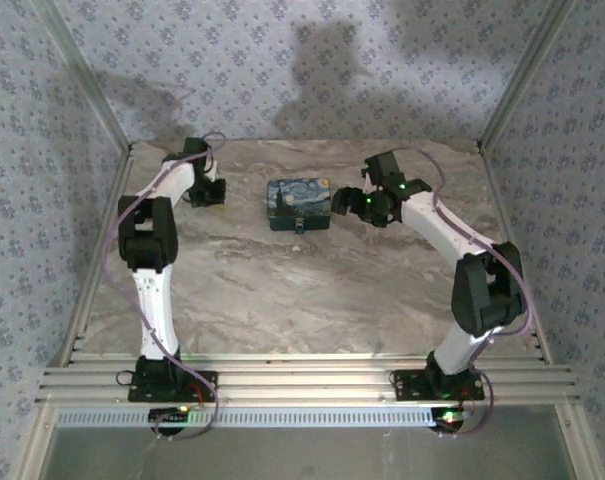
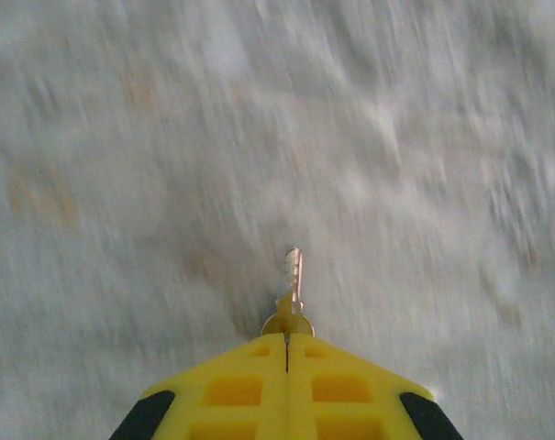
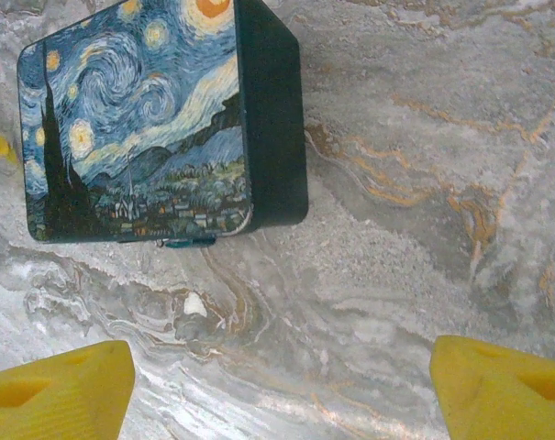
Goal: Unlock a padlock with a key
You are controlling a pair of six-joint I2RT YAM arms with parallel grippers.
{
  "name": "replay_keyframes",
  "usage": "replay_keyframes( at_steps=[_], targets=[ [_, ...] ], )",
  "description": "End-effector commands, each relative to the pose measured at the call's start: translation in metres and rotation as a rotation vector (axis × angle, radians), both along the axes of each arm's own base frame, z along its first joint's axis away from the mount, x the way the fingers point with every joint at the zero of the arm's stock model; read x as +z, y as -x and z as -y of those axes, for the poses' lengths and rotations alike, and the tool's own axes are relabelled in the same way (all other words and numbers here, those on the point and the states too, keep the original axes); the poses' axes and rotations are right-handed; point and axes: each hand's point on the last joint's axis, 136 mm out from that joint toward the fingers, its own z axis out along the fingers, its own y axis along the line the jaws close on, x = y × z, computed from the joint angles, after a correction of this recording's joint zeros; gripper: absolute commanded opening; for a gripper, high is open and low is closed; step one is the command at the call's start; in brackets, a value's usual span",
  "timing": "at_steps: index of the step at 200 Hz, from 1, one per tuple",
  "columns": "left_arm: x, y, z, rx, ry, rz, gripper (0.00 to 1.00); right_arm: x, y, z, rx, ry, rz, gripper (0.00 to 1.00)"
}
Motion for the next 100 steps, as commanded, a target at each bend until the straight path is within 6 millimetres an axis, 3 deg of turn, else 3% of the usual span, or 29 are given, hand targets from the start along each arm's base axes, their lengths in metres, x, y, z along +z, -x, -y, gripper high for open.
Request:
replay_keyframes(
  at_steps=[1,16,19,30,60,100],
  targets=[
    [0.052,0.003,0.011,-0.102,0.047,0.181,0.00,0.012,0.011,-0.001,-0.015,-0.048,0.033,0.85],
    [0.061,0.025,0.017,-0.144,0.077,0.178,0.00,0.014,0.018,0.000,-0.019,-0.057,0.051,0.85],
    [0.063,0.029,0.018,-0.152,0.084,0.177,0.00,0.003,0.025,0.003,-0.022,-0.050,0.029,0.85],
    [0.069,0.044,0.022,-0.183,0.105,0.174,0.00,-0.002,0.031,0.005,-0.028,-0.058,0.026,0.85],
    [0.102,0.078,0.043,-0.293,0.203,0.260,0.00,-0.009,0.046,0.003,-0.013,-0.099,0.020,0.84],
    [0.162,0.128,0.093,-0.588,0.283,0.413,0.00,0.013,0.062,-0.012,0.072,-0.223,0.049,0.83]
  ],
)
